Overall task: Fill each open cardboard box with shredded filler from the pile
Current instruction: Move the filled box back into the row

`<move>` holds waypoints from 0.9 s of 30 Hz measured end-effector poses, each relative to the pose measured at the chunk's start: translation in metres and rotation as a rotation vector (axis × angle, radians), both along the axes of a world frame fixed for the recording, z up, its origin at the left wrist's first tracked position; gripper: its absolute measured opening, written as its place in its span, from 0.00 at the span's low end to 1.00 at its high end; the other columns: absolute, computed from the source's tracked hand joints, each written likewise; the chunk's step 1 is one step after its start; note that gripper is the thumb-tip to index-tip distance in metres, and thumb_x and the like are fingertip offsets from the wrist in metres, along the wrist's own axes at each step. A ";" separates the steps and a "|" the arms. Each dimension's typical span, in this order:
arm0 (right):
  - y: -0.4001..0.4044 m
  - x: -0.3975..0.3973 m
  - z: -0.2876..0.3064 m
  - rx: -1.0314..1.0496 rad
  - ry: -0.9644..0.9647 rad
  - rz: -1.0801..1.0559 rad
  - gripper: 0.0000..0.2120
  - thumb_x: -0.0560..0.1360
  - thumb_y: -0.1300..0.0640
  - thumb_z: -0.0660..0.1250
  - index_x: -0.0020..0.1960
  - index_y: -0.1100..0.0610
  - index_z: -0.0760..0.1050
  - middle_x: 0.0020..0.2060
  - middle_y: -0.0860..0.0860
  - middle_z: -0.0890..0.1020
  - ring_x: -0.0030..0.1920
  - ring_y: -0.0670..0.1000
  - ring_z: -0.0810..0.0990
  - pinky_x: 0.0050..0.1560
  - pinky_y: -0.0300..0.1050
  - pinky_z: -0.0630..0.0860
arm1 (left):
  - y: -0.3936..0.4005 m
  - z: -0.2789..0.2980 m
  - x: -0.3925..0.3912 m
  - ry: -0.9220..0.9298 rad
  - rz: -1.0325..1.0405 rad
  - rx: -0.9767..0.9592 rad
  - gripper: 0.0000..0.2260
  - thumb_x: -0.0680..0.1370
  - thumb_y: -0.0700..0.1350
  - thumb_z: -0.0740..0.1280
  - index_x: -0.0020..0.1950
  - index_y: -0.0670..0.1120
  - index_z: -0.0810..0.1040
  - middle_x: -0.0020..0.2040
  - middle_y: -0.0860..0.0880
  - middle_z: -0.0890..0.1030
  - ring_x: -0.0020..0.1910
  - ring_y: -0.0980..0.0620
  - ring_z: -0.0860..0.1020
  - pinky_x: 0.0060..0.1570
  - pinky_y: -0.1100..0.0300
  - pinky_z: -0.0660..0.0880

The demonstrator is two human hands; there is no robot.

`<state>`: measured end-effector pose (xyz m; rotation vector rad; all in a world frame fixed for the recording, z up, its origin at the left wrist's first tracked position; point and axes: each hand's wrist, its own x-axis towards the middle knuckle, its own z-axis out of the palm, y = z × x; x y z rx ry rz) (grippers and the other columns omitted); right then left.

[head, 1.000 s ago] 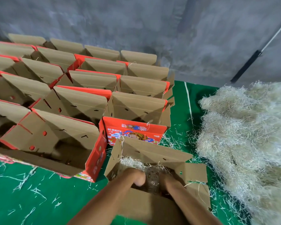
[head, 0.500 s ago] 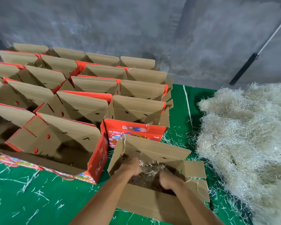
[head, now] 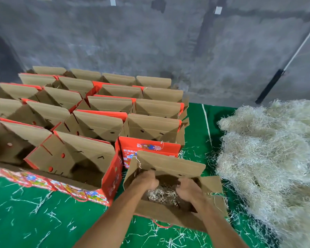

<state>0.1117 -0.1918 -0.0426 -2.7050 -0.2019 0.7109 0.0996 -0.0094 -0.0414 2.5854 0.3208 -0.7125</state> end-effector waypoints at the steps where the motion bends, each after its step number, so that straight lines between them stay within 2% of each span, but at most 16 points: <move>1: -0.001 0.001 0.011 0.031 -0.044 -0.010 0.10 0.77 0.52 0.62 0.54 0.54 0.79 0.46 0.51 0.84 0.48 0.53 0.84 0.53 0.49 0.80 | -0.005 0.008 0.002 -0.059 -0.003 -0.028 0.11 0.79 0.49 0.61 0.52 0.45 0.79 0.48 0.47 0.82 0.45 0.49 0.80 0.42 0.57 0.74; 4: -0.016 -0.006 0.037 0.140 -0.166 -0.052 0.10 0.78 0.49 0.60 0.45 0.51 0.77 0.40 0.49 0.83 0.41 0.53 0.84 0.48 0.52 0.83 | -0.031 0.031 0.002 -0.232 -0.015 -0.160 0.09 0.80 0.48 0.60 0.45 0.52 0.79 0.39 0.54 0.82 0.31 0.57 0.77 0.31 0.63 0.67; 6: -0.032 -0.010 0.044 0.355 -0.112 -0.142 0.07 0.79 0.53 0.62 0.45 0.51 0.78 0.39 0.50 0.85 0.40 0.52 0.85 0.46 0.55 0.84 | -0.052 0.046 0.003 -0.343 -0.050 -0.265 0.08 0.81 0.46 0.62 0.46 0.55 0.79 0.39 0.58 0.81 0.25 0.64 0.74 0.26 0.65 0.68; 8: -0.055 -0.011 0.049 0.710 0.118 -0.369 0.07 0.80 0.56 0.63 0.53 0.56 0.79 0.43 0.54 0.87 0.44 0.56 0.87 0.48 0.58 0.84 | -0.074 0.060 0.000 -0.451 -0.082 -0.351 0.08 0.82 0.46 0.63 0.47 0.56 0.78 0.41 0.59 0.81 0.27 0.65 0.76 0.26 0.65 0.73; 10: -0.085 -0.016 0.053 0.975 0.425 -0.579 0.12 0.80 0.54 0.65 0.59 0.60 0.76 0.49 0.58 0.86 0.49 0.59 0.86 0.51 0.60 0.83 | -0.093 0.070 -0.008 -0.491 -0.088 -0.352 0.08 0.82 0.47 0.62 0.46 0.58 0.77 0.43 0.59 0.81 0.33 0.59 0.80 0.33 0.58 0.80; 11: -0.099 -0.022 0.053 0.981 0.474 -0.607 0.14 0.80 0.53 0.66 0.61 0.60 0.75 0.50 0.59 0.85 0.50 0.59 0.86 0.52 0.60 0.83 | -0.101 0.072 -0.012 -0.485 -0.083 -0.337 0.07 0.82 0.48 0.61 0.47 0.59 0.76 0.45 0.59 0.82 0.33 0.56 0.80 0.33 0.57 0.79; 12: -0.113 -0.028 0.050 0.887 0.398 -0.573 0.15 0.80 0.51 0.67 0.63 0.59 0.74 0.51 0.58 0.85 0.51 0.58 0.86 0.54 0.59 0.82 | -0.108 0.075 -0.017 -0.477 -0.075 -0.318 0.07 0.82 0.49 0.61 0.49 0.59 0.76 0.47 0.59 0.82 0.32 0.55 0.80 0.30 0.58 0.77; 13: -0.127 -0.033 0.045 0.725 0.204 -0.514 0.17 0.80 0.51 0.66 0.64 0.58 0.73 0.52 0.55 0.84 0.51 0.55 0.85 0.56 0.57 0.81 | -0.113 0.076 -0.022 -0.474 -0.065 -0.311 0.07 0.83 0.50 0.60 0.52 0.59 0.77 0.49 0.59 0.82 0.33 0.55 0.81 0.29 0.58 0.76; 15: -0.153 -0.039 0.036 0.437 -0.239 -0.450 0.19 0.81 0.49 0.64 0.69 0.56 0.70 0.59 0.55 0.79 0.59 0.55 0.80 0.62 0.57 0.78 | -0.123 0.076 -0.030 -0.478 -0.027 -0.352 0.08 0.83 0.48 0.59 0.58 0.56 0.78 0.52 0.59 0.82 0.38 0.61 0.82 0.33 0.55 0.80; 16: -0.163 -0.041 0.034 0.409 -0.331 -0.454 0.21 0.81 0.48 0.63 0.71 0.55 0.68 0.63 0.56 0.77 0.61 0.56 0.78 0.65 0.60 0.75 | -0.129 0.078 -0.034 -0.481 0.009 -0.383 0.09 0.83 0.47 0.59 0.59 0.55 0.78 0.52 0.60 0.82 0.40 0.64 0.82 0.37 0.52 0.82; 18: -0.173 -0.044 0.028 0.518 -0.280 -0.463 0.25 0.81 0.46 0.62 0.74 0.56 0.64 0.65 0.59 0.76 0.54 0.53 0.77 0.66 0.58 0.74 | -0.140 0.078 -0.044 -0.497 0.088 -0.417 0.09 0.83 0.48 0.60 0.58 0.56 0.78 0.51 0.61 0.82 0.43 0.65 0.82 0.42 0.50 0.83; 21: -0.171 -0.048 0.019 0.627 -0.101 -0.450 0.27 0.82 0.46 0.62 0.75 0.58 0.62 0.63 0.54 0.77 0.47 0.48 0.80 0.54 0.48 0.78 | -0.158 0.075 -0.057 -0.441 0.051 -0.373 0.07 0.82 0.51 0.62 0.56 0.59 0.78 0.52 0.62 0.81 0.46 0.58 0.83 0.41 0.54 0.82; 22: -0.168 -0.049 0.016 0.672 -0.069 -0.430 0.24 0.82 0.46 0.63 0.73 0.57 0.65 0.60 0.51 0.79 0.47 0.48 0.81 0.52 0.49 0.81 | -0.161 0.071 -0.062 -0.399 0.001 -0.335 0.06 0.81 0.53 0.62 0.55 0.60 0.78 0.53 0.61 0.81 0.46 0.59 0.82 0.43 0.57 0.80; 24: -0.161 -0.051 0.010 0.771 -0.046 -0.363 0.16 0.82 0.48 0.64 0.66 0.54 0.72 0.52 0.45 0.81 0.48 0.44 0.81 0.57 0.48 0.81 | -0.162 0.063 -0.073 -0.317 -0.066 -0.301 0.06 0.81 0.55 0.62 0.53 0.62 0.78 0.51 0.60 0.82 0.43 0.64 0.79 0.43 0.61 0.78; 26: -0.153 -0.054 0.006 0.886 -0.017 -0.284 0.09 0.81 0.51 0.64 0.61 0.45 0.75 0.48 0.38 0.83 0.47 0.37 0.82 0.54 0.35 0.79 | -0.155 0.061 -0.086 -0.276 -0.031 -0.331 0.07 0.82 0.55 0.61 0.52 0.63 0.78 0.49 0.62 0.83 0.42 0.66 0.80 0.43 0.59 0.79; 27: -0.149 -0.057 0.010 0.951 -0.003 -0.264 0.11 0.81 0.51 0.64 0.61 0.39 0.74 0.47 0.34 0.83 0.47 0.34 0.81 0.48 0.27 0.77 | -0.148 0.062 -0.093 -0.282 -0.008 -0.340 0.08 0.82 0.53 0.60 0.53 0.63 0.78 0.50 0.64 0.83 0.45 0.67 0.80 0.46 0.56 0.80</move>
